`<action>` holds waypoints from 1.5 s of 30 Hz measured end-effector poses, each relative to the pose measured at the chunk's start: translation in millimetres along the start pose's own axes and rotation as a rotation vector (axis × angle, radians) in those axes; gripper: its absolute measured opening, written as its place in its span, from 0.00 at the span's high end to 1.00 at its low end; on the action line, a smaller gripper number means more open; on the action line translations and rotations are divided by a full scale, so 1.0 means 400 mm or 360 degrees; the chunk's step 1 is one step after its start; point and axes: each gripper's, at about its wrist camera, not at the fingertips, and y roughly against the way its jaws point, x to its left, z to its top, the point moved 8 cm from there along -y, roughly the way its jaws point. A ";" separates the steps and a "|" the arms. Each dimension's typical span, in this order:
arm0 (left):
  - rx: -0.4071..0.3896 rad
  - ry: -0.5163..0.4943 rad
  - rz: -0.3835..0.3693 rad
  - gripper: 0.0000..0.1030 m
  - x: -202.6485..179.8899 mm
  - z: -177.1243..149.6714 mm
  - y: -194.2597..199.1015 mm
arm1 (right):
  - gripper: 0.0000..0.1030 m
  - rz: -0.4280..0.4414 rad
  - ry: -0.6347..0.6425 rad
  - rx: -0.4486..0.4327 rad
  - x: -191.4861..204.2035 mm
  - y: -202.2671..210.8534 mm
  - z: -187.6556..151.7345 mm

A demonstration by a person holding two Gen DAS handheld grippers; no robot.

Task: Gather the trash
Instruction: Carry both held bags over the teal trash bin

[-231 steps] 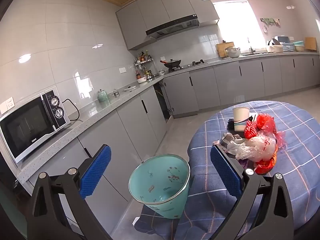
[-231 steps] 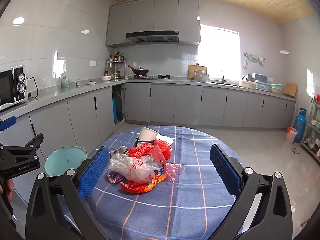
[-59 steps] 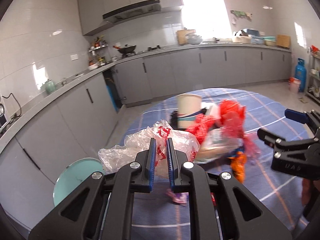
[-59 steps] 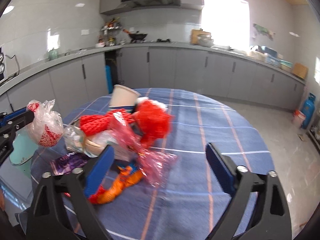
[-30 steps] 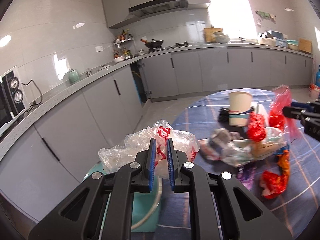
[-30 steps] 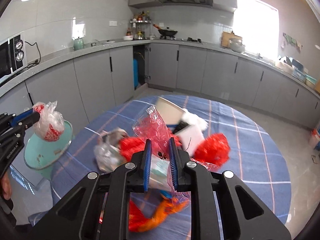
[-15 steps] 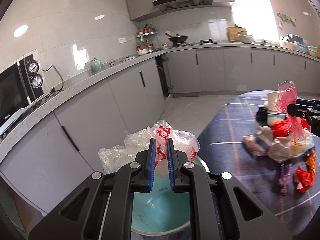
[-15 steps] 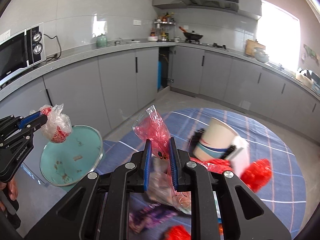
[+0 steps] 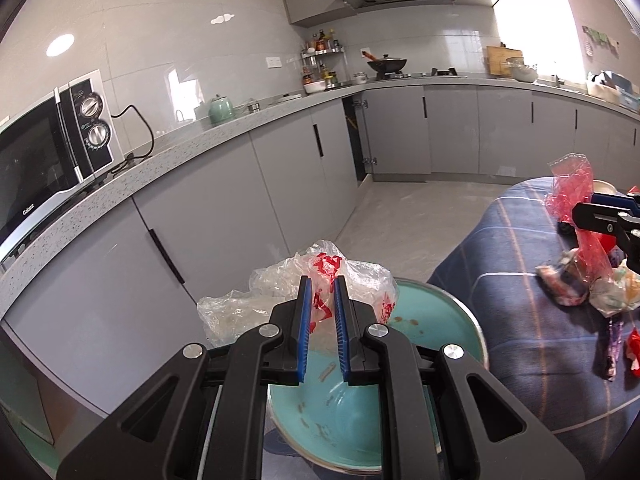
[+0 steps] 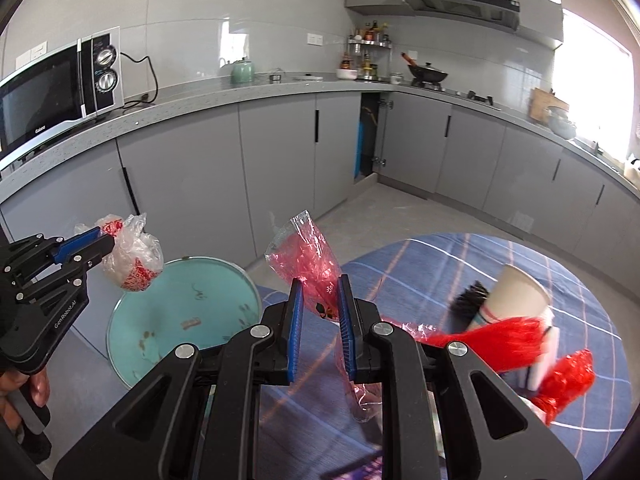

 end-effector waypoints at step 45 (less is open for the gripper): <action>0.0116 0.0063 0.0132 0.85 0.150 -0.060 -0.088 | 0.82 0.0238 0.0136 0.0093 0.198 -0.126 0.020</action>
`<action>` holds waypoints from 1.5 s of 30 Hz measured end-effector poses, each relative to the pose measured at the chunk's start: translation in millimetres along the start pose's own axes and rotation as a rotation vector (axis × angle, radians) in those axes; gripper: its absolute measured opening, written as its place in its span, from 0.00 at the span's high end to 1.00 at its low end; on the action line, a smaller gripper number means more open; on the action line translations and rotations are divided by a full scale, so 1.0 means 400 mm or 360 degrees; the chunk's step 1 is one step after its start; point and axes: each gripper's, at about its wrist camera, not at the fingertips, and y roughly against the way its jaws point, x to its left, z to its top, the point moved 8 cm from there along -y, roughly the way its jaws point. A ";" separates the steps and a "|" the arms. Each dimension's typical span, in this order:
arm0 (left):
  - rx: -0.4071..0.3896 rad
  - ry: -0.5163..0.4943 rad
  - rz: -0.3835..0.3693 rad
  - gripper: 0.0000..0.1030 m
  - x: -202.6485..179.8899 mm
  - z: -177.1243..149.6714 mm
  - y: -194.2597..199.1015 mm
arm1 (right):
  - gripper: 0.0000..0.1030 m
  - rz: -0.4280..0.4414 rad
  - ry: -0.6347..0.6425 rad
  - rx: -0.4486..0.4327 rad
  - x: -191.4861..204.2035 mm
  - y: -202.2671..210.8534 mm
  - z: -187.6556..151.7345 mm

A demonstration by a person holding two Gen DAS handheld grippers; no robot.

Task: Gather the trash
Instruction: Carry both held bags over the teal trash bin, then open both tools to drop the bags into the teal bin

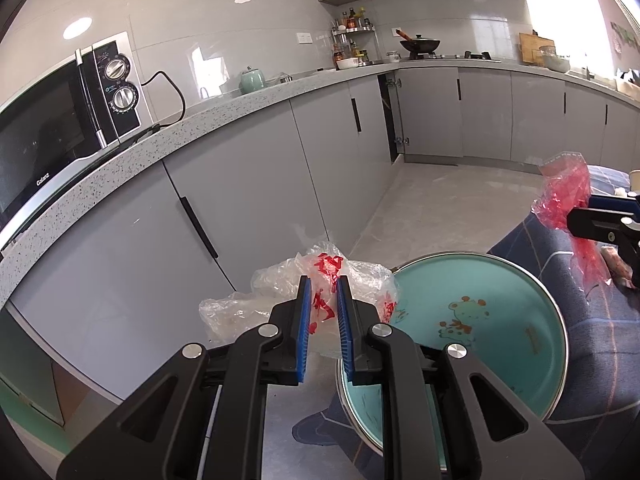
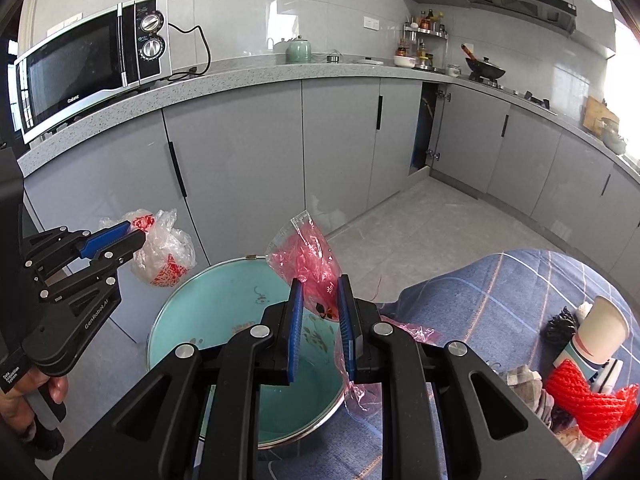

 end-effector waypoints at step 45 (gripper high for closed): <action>-0.0036 -0.0146 0.0034 0.37 -0.068 -0.014 0.035 | 0.55 0.0054 -0.0084 -0.0003 -0.028 0.003 -0.036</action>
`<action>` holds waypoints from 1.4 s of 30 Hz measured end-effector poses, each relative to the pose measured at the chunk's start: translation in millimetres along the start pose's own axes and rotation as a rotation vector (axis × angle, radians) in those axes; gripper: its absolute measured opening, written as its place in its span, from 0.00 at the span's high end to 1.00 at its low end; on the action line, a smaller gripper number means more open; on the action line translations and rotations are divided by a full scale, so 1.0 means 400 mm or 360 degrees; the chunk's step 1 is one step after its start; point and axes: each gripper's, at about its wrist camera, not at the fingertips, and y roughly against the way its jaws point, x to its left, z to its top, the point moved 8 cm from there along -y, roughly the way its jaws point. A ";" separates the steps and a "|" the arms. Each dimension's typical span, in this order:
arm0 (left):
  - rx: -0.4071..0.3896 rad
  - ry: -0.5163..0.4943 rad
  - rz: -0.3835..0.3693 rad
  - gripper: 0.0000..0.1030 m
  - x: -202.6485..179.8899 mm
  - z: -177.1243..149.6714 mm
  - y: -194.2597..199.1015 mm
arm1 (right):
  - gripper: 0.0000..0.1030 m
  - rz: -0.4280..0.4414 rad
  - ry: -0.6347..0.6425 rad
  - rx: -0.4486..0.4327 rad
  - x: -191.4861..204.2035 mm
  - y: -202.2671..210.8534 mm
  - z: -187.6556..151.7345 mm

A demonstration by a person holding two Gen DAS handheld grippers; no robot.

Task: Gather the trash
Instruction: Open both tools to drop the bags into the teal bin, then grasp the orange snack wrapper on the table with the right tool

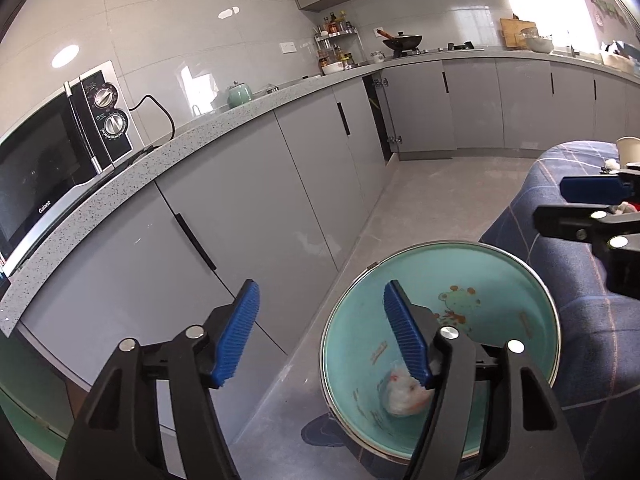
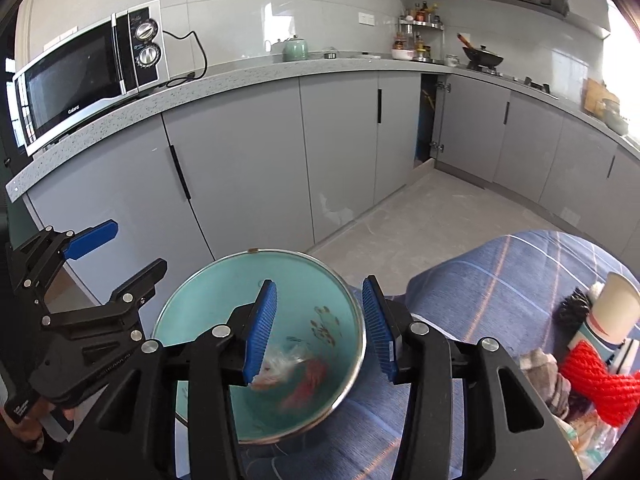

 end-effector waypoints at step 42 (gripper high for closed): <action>-0.0172 -0.0313 -0.0408 0.17 -0.522 0.028 0.223 | 0.82 -0.0530 -0.0658 0.0275 -0.440 0.330 -0.477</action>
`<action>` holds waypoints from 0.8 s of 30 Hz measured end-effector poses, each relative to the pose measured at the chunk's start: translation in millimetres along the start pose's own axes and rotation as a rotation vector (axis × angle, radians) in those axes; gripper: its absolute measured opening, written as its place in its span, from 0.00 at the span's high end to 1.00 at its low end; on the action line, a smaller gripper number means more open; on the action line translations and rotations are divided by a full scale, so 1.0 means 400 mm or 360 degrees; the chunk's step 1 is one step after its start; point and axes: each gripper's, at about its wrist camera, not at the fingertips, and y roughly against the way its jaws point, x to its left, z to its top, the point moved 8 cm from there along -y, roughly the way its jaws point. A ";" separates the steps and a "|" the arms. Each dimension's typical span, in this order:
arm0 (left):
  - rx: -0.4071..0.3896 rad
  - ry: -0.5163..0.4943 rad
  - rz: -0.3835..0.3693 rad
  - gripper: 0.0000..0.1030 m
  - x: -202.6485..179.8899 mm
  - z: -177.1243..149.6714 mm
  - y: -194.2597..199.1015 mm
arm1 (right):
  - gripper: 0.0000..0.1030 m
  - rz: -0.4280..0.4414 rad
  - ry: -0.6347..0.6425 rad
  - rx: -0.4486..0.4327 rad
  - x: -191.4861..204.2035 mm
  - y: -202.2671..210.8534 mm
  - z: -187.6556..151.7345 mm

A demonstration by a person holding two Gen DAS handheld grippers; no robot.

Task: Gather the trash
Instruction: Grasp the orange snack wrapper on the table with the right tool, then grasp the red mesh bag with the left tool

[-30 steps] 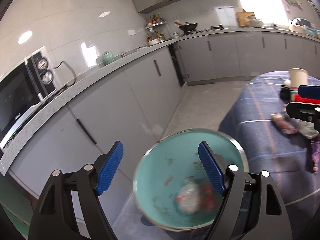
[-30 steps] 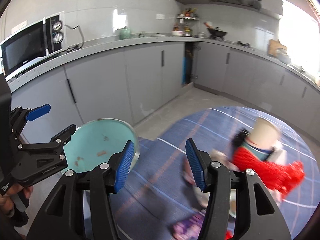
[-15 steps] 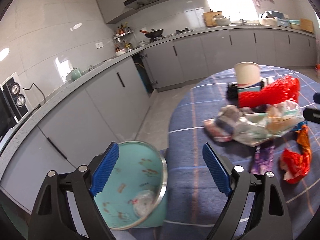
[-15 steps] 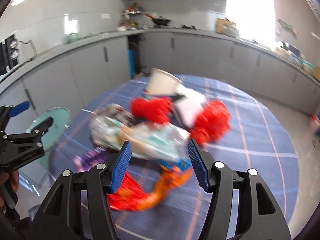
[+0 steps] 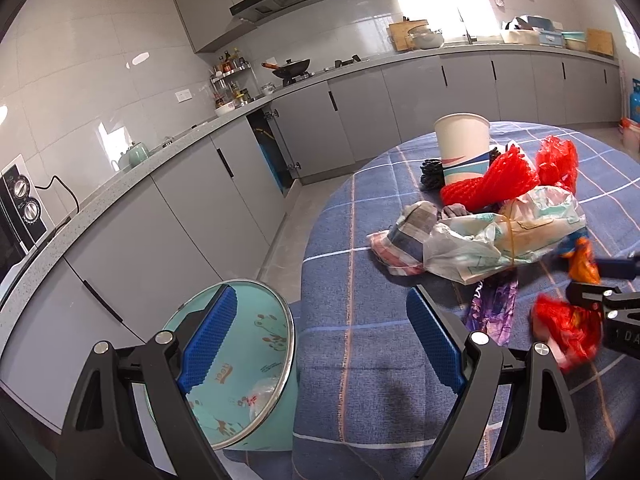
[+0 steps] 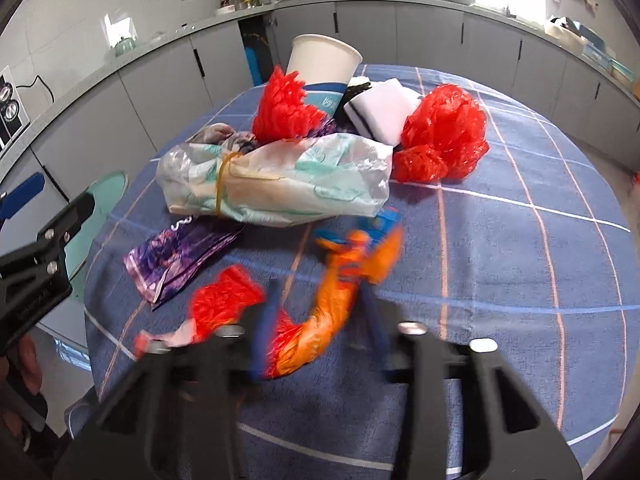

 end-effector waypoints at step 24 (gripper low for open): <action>-0.0178 -0.0119 -0.0199 0.17 -0.227 0.210 -0.003 | 0.84 -0.0307 -0.0042 -0.0316 -0.250 0.177 0.059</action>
